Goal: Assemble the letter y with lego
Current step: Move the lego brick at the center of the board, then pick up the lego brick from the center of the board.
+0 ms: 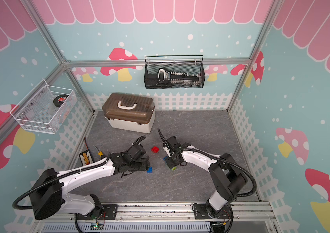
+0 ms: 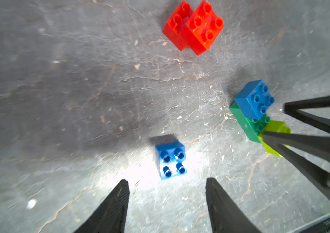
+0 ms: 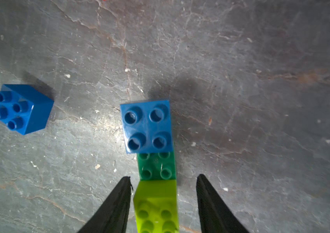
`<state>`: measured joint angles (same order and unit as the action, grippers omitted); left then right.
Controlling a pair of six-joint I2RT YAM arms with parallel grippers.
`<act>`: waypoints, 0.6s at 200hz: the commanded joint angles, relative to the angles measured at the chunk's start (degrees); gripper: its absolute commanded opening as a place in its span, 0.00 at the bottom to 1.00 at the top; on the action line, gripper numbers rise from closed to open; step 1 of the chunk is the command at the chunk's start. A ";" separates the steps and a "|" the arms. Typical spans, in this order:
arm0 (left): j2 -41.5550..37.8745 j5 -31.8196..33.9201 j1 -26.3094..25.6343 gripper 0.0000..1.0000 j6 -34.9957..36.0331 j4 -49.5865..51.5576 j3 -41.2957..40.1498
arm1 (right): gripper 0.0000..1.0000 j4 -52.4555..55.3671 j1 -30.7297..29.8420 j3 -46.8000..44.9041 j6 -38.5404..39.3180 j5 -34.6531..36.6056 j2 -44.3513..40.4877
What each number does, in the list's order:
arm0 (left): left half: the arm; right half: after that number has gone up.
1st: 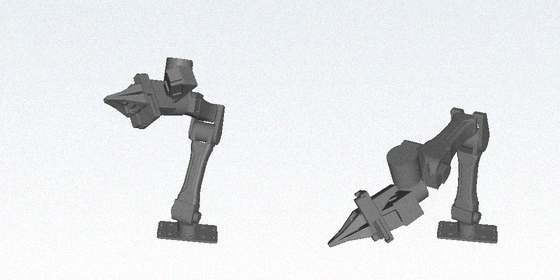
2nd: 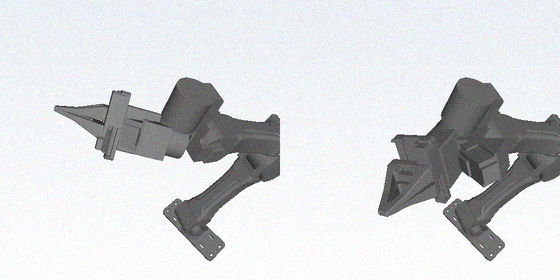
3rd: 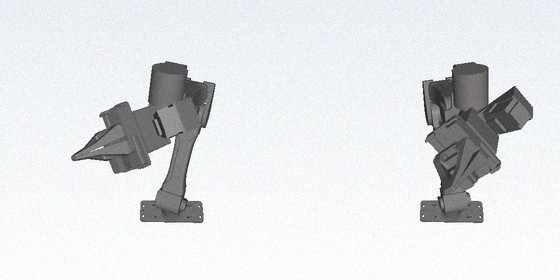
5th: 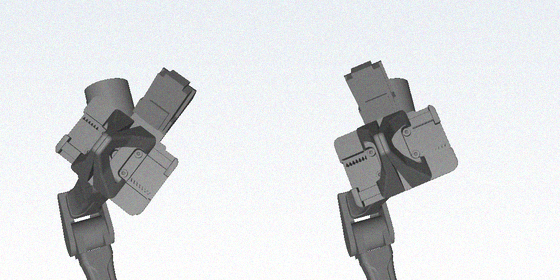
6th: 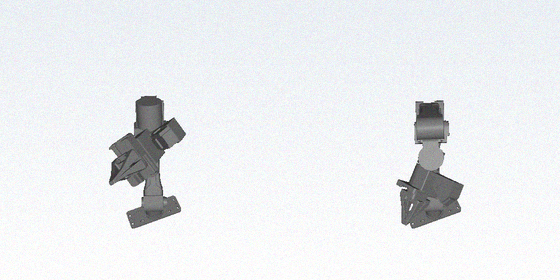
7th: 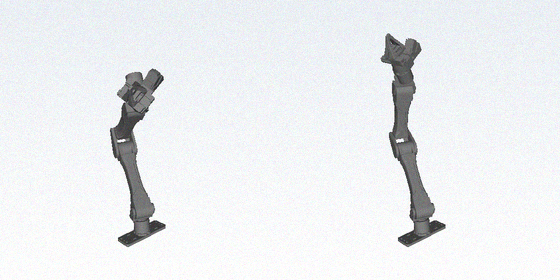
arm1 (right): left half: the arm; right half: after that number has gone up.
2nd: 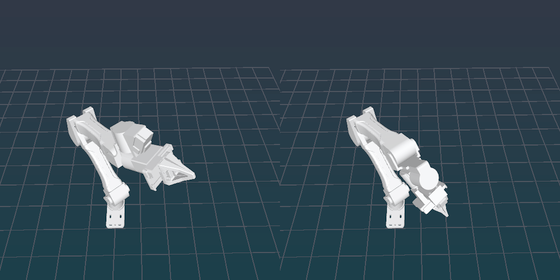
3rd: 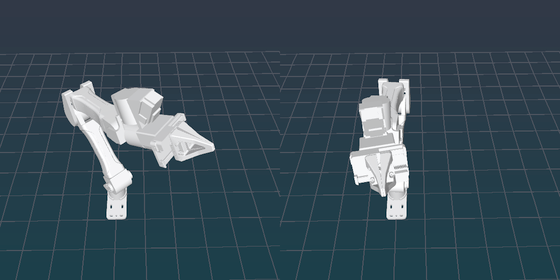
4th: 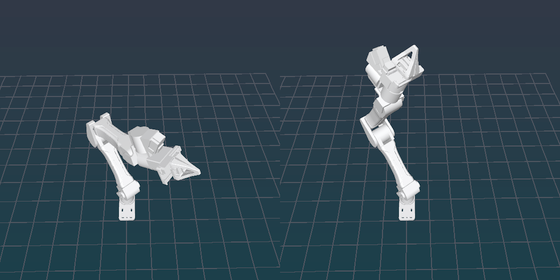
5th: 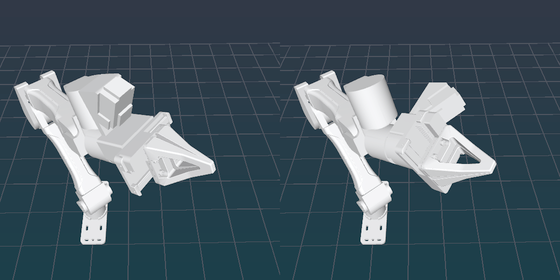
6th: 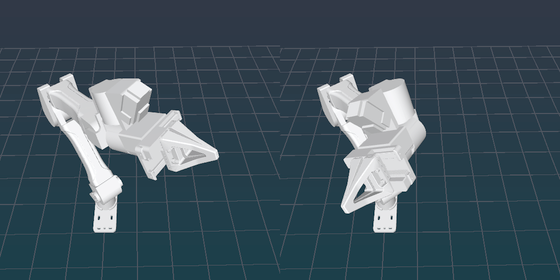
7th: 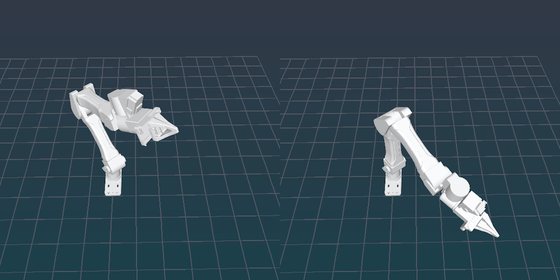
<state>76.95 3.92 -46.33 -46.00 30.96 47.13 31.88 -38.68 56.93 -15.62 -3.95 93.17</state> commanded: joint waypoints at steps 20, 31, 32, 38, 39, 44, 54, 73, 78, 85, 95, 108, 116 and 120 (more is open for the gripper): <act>-4.43 2.28 3.20 0.63 -2.82 0.14 -6.99 | 0.53 1.05 0.09 3.25 1.46 -1.66 3.34; -4.84 2.29 3.80 0.63 -3.08 -0.16 -8.20 | 0.53 2.20 0.08 4.29 1.51 -1.59 4.46; -4.90 2.30 3.88 0.63 -3.10 -0.18 -8.29 | 0.52 2.30 0.09 4.36 1.53 -1.59 4.60; -5.04 2.21 4.10 0.63 -3.11 -0.43 -8.81 | 0.52 2.79 0.02 4.83 1.77 -1.65 5.18; -5.13 2.18 4.12 0.63 -3.12 -0.49 -8.86 | 0.52 2.86 0.01 4.89 1.79 -1.66 5.27; -5.27 2.18 4.34 0.63 -3.14 -0.70 -9.25 | 0.52 3.05 0.00 5.15 1.88 -1.59 5.73; -5.51 2.22 4.69 0.63 -3.10 -1.19 -9.96 | 0.51 3.35 0.00 5.59 1.93 -1.51 6.55; -5.73 1.97 5.39 0.62 -3.13 -1.57 -10.72 | 0.48 4.16 -0.09 6.59 2.04 -1.35 7.96; -5.77 1.96 5.51 0.62 -3.13 -1.65 -10.96 | 0.48 4.22 -0.17 6.69 2.07 -1.33 8.14; -5.85 1.96 5.76 0.62 -3.05 -1.83 -11.22 | 0.48 4.48 -0.28 6.89 2.17 -1.32 8.49; -6.00 1.81 5.97 0.62 -3.00 -2.11 -11.56 | 0.47 5.05 -0.34 7.30 2.14 -1.33 9.02; -6.20 1.72 6.38 0.62 -3.05 -2.39 -12.06 | 0.47 5.59 -0.62 7.62 2.25 -0.90 9.61; -6.36 1.67 6.63 0.62 -3.05 -2.51 -12.30 | 0.44 5.80 -0.78 7.77 2.30 -0.54 9.87; -6.41 1.65 6.73 0.62 -3.05 -2.48 -12.33 | 0.42 5.75 -0.85 7.77 2.34 -0.45 9.91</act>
<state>71.79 4.95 -40.47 -47.79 29.61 35.70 35.33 -38.79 63.07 -14.37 -4.97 101.86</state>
